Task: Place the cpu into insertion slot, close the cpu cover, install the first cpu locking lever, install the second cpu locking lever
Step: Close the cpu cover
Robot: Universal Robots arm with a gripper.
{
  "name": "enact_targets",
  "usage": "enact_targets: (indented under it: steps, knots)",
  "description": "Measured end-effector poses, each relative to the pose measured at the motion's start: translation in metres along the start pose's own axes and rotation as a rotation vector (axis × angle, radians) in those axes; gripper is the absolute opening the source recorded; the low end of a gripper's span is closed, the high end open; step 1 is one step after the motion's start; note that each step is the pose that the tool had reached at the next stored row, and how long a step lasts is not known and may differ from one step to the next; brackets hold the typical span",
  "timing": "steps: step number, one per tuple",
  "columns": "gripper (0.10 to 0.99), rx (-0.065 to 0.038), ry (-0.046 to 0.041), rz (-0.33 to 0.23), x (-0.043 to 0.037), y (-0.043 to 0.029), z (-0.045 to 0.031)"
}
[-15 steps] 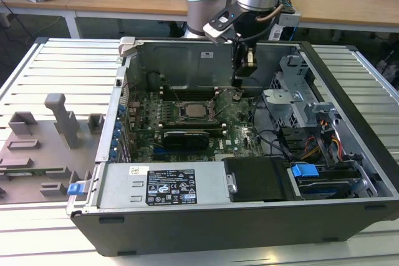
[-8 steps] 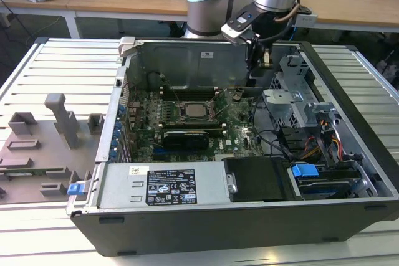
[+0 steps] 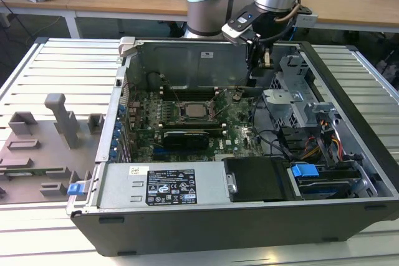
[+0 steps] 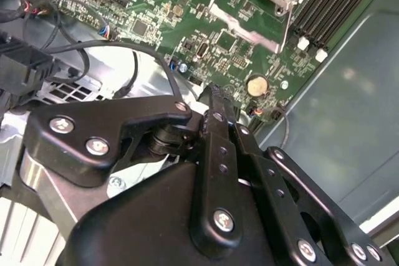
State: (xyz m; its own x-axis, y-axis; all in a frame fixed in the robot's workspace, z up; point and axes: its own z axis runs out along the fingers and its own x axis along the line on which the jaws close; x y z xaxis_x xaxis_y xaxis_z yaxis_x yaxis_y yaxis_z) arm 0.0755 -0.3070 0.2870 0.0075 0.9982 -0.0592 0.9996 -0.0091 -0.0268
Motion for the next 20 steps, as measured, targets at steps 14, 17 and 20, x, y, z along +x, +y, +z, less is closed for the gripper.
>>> enact_targets:
  steps: [14,17,20]
  knots:
    - [0.106,0.0,-0.0012,0.0,0.0009,-0.0054,0.0163]
    - [0.106,0.0,-0.0013,0.0,0.0011,-0.0053,0.0189]
    - [0.106,0.0,-0.0012,0.0,0.0013,-0.0053,0.0218]
